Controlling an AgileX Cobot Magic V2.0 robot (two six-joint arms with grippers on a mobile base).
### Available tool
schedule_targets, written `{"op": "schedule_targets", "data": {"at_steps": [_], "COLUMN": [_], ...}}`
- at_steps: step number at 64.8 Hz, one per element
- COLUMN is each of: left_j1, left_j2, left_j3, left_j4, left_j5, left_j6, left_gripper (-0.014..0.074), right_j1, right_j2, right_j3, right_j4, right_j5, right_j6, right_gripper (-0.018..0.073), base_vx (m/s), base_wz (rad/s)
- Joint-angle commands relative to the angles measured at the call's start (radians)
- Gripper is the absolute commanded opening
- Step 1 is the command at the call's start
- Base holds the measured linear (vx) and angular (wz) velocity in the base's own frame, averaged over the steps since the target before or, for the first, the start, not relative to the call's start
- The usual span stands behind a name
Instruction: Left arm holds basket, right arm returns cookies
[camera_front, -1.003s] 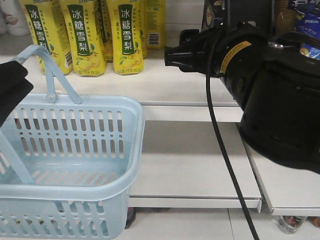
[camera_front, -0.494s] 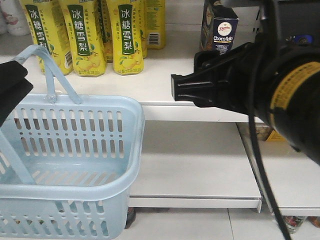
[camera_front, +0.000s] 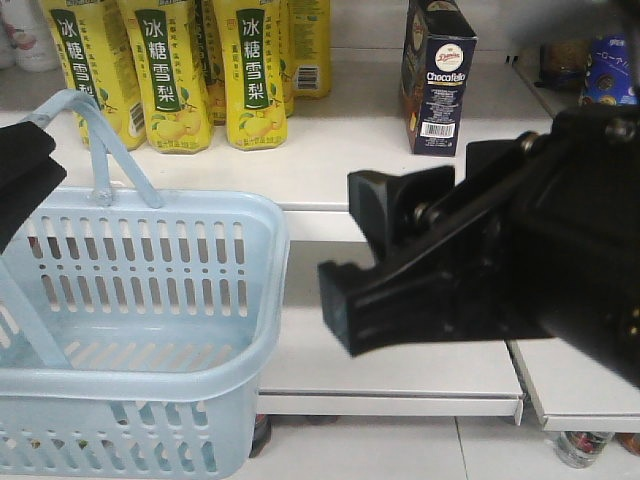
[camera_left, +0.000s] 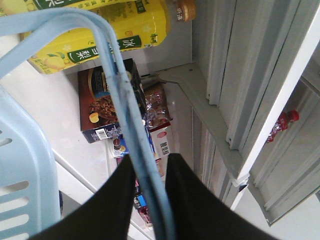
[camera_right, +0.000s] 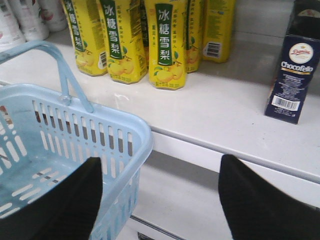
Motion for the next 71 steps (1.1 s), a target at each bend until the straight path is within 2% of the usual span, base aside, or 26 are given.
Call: {"op": "schedule_targets", "data": {"at_steps": [1,14,22,43,71], "left_j1": [0.0,0.0,0.0,0.0,0.0], "left_j2": [0.01,0.01,0.01,0.01,0.01], "left_j3": [-0.028,-0.028,-0.028,-0.028,-0.028], "left_j4": [-0.028,-0.028,-0.028,-0.028,-0.028], "left_j5": [-0.032,-0.032,-0.032,-0.032,-0.032], "left_j6": [0.016,0.016,0.016,0.016,0.016], "left_gripper": [-0.0006,-0.0006,-0.0006,-0.0006,-0.0006], "right_j1": [0.028,0.033,0.033,0.033,0.033], "right_j2": [-0.02,-0.024,-0.034,-0.084,-0.095], "right_j3": [0.009,0.039,0.039,0.039,0.039], "right_j4": [-0.098,-0.099,-0.1,-0.104,-0.101], "right_j5": [0.045,0.045,0.045,0.045,0.045], "right_j6": [-0.007,0.004,0.007,0.018,-0.003], "right_gripper": [0.047,0.046,0.0395,-0.0014,-0.0008], "base_vx": [0.0,0.0,0.0,0.0,0.0], "base_wz": [0.0,0.0,0.0,0.0,0.0]}}
